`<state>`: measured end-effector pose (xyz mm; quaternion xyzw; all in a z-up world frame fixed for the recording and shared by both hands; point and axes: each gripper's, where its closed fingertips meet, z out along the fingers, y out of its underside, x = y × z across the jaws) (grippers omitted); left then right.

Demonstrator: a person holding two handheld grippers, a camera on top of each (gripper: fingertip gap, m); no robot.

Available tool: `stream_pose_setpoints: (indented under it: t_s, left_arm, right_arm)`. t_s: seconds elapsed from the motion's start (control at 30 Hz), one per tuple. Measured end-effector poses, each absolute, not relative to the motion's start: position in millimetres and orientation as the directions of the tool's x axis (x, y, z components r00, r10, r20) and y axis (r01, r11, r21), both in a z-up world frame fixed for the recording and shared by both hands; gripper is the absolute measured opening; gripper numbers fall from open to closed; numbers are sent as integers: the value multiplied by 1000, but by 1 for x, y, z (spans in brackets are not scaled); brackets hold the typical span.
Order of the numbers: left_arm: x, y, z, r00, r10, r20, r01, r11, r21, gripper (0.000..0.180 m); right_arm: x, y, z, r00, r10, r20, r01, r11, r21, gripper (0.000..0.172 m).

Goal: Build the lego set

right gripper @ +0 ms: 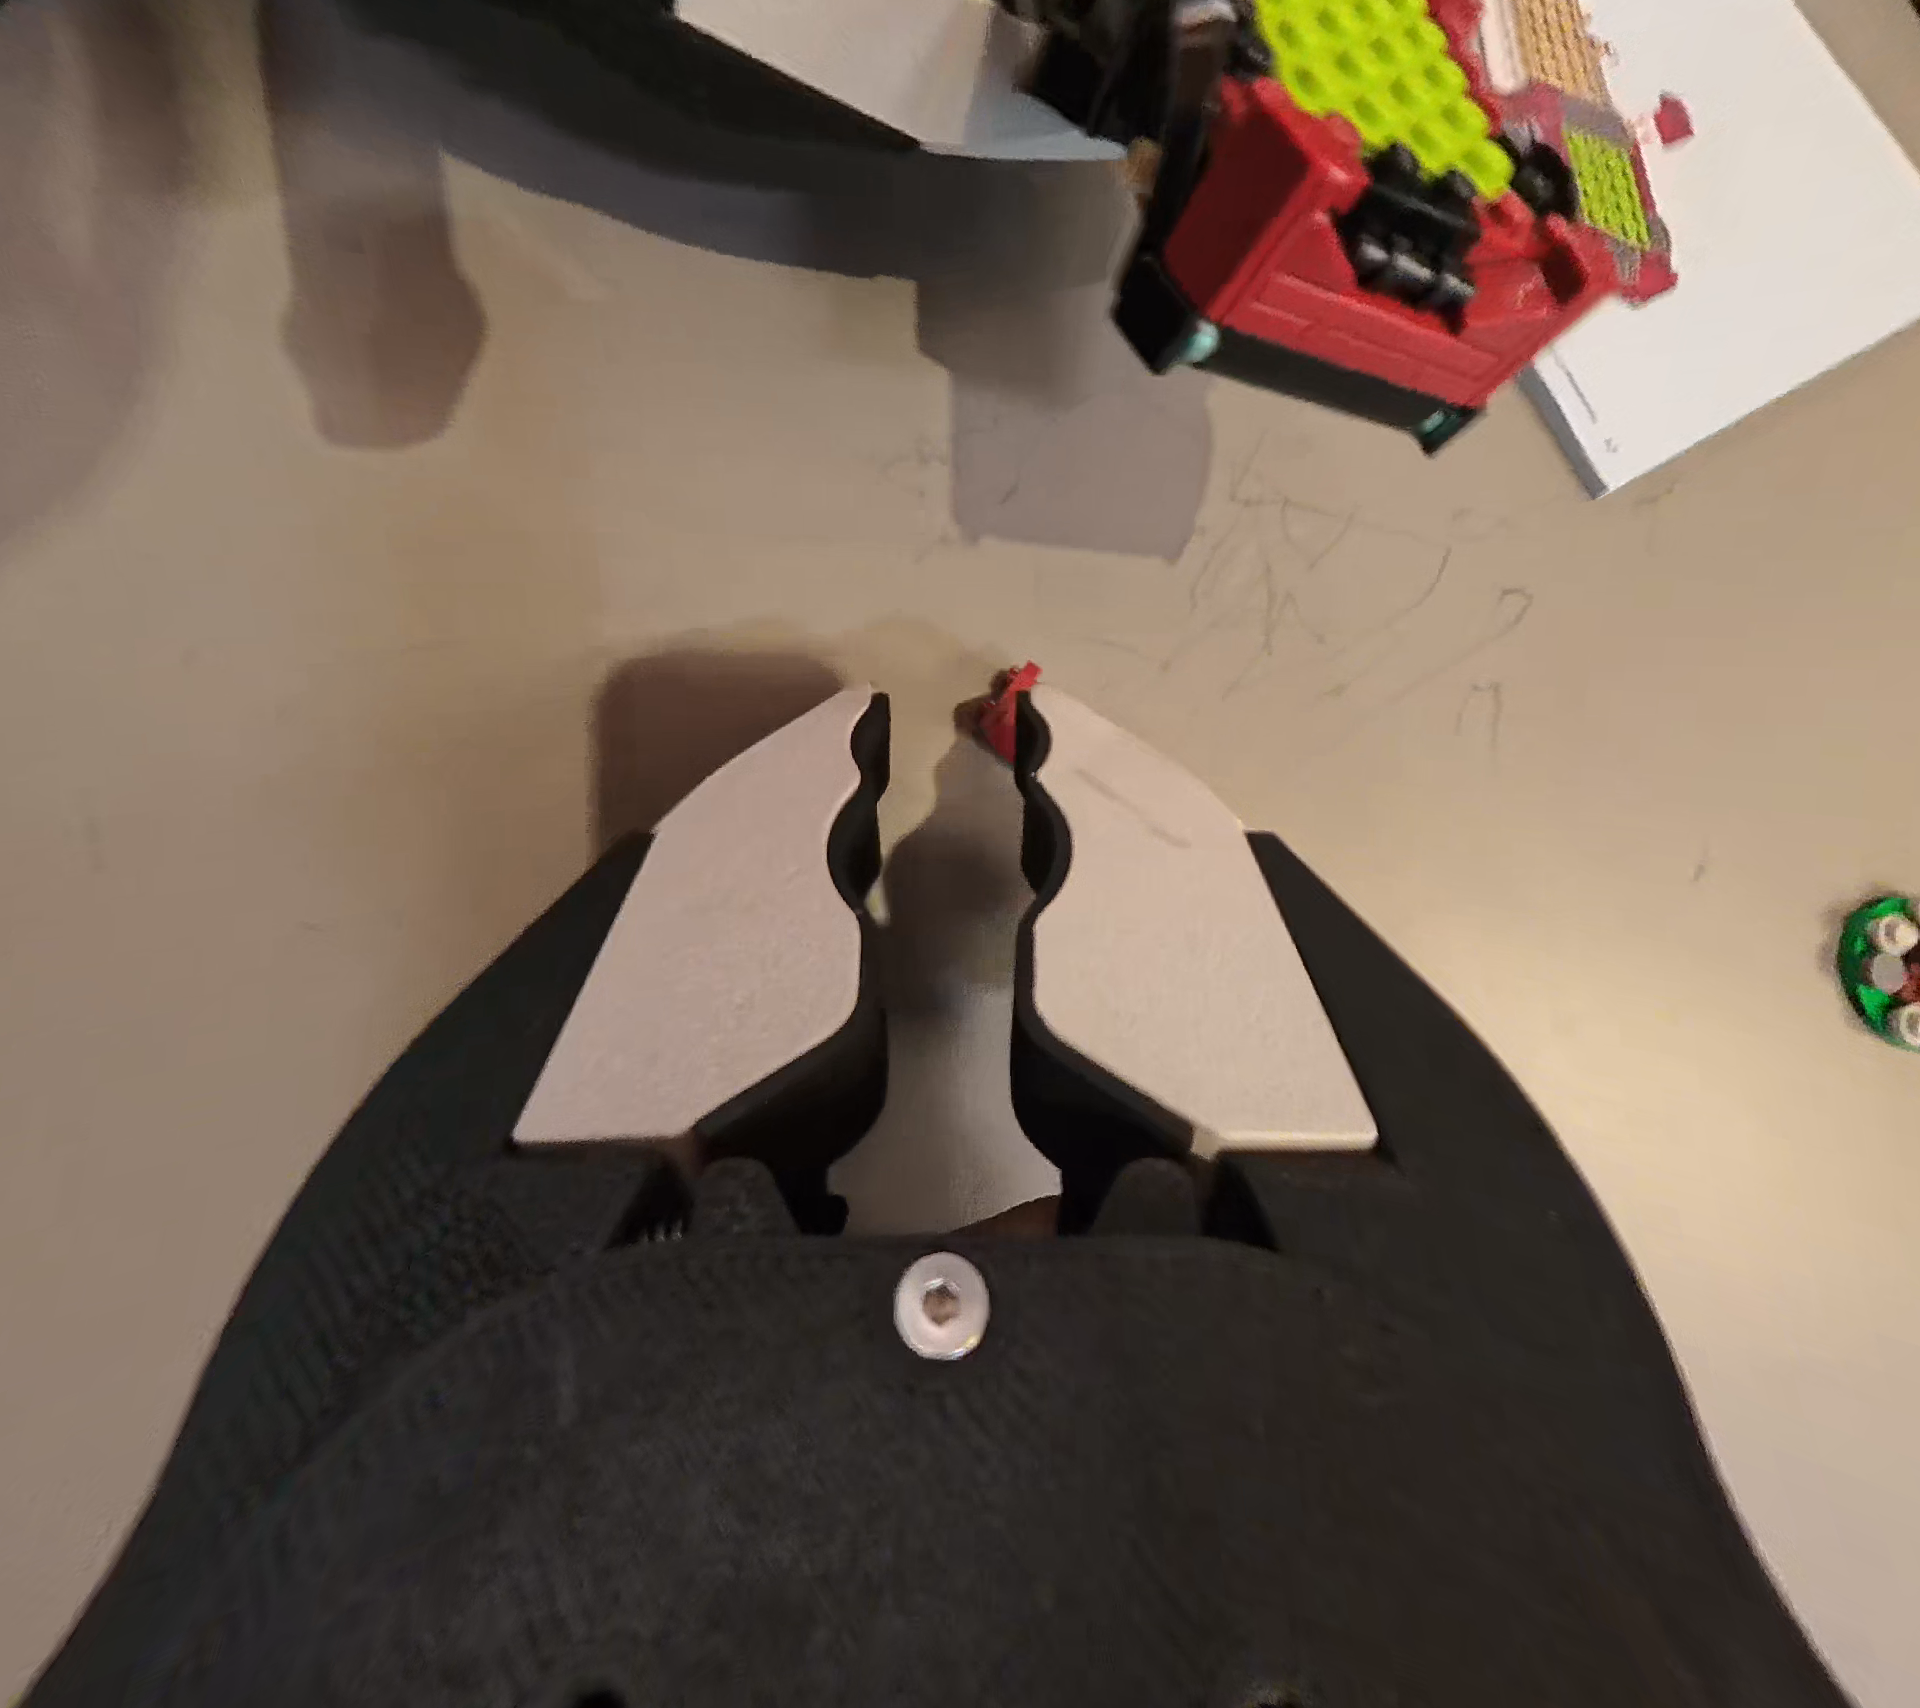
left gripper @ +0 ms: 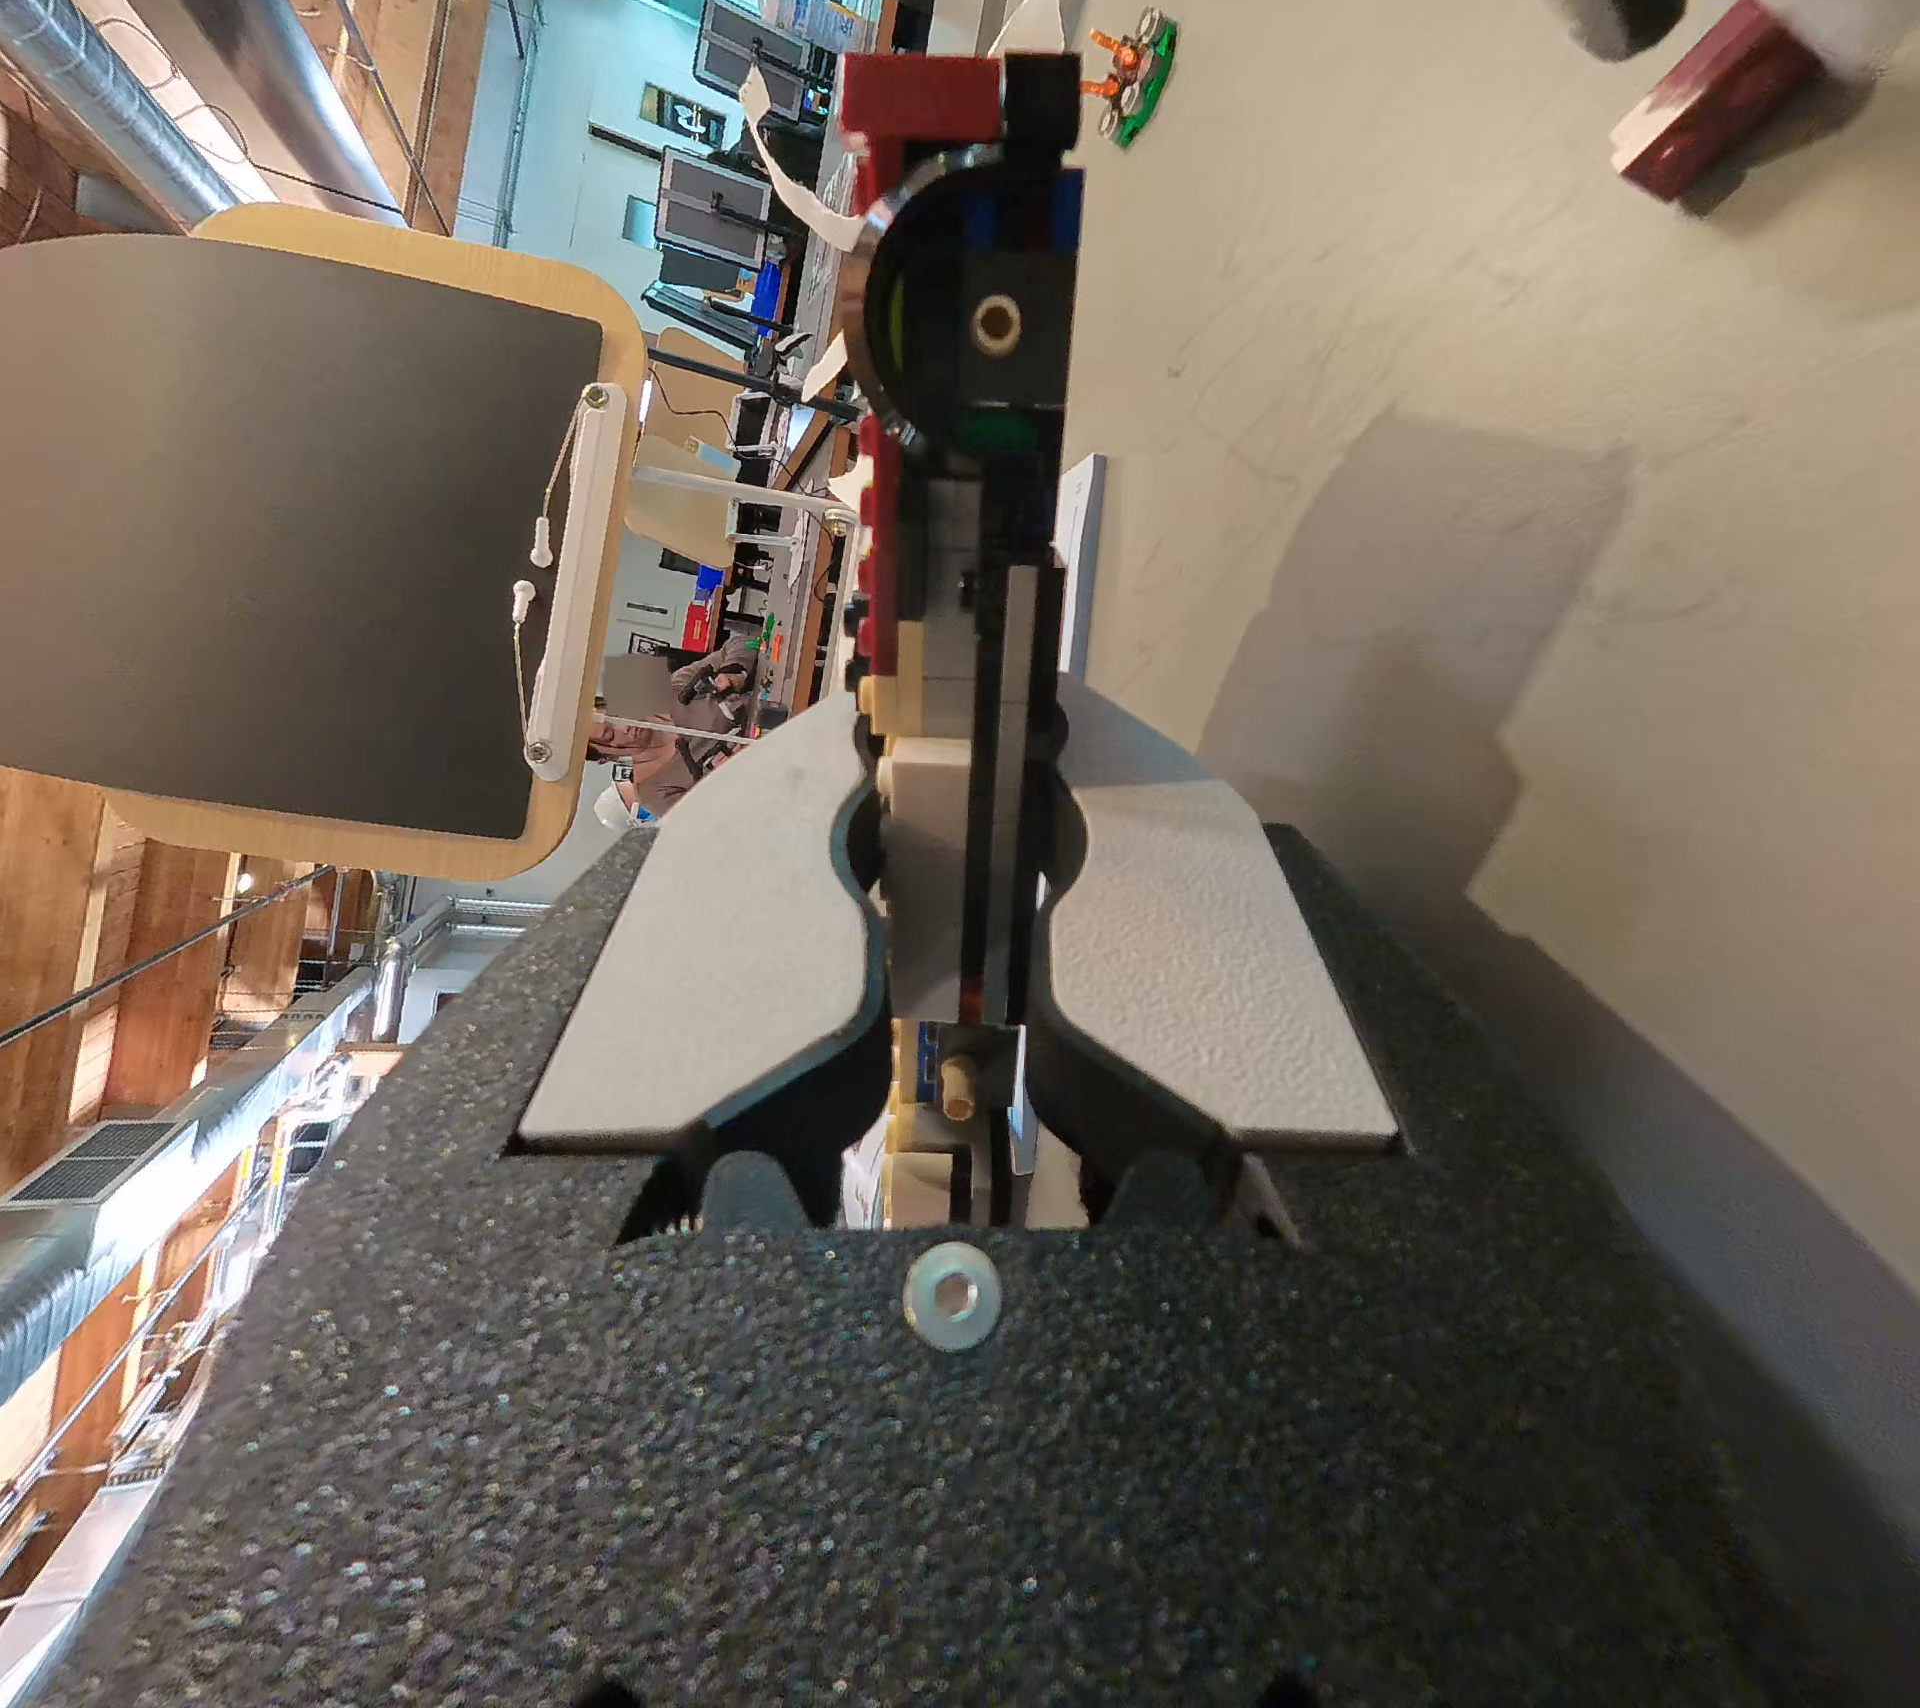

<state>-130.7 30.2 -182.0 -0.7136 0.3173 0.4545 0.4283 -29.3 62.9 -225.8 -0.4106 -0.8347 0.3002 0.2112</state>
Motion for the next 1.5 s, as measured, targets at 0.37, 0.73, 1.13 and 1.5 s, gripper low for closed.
stream_pose_setpoints:
  t_s: [0.37,0.73,1.13,1.5]
  left_arm:
    - [-130,30,-182,399,-59,-915,-836,-434,-337,25]
    - [-131,31,-183,415,-53,-908,-828,-435,-353,25]
    - [-131,34,-183,421,-54,-906,-825,-438,-357,25]
    - [-132,40,-183,419,-56,-906,-825,-441,-354,25]
  right_arm:
    - [-25,52,-239,-617,768,174,537,572,-620,17]
    - [-45,82,-220,-455,878,152,567,417,-711,22]
    - [-50,89,-234,-428,903,50,626,336,-704,18]
    - [-43,80,-230,-505,863,22,593,365,-718,24]
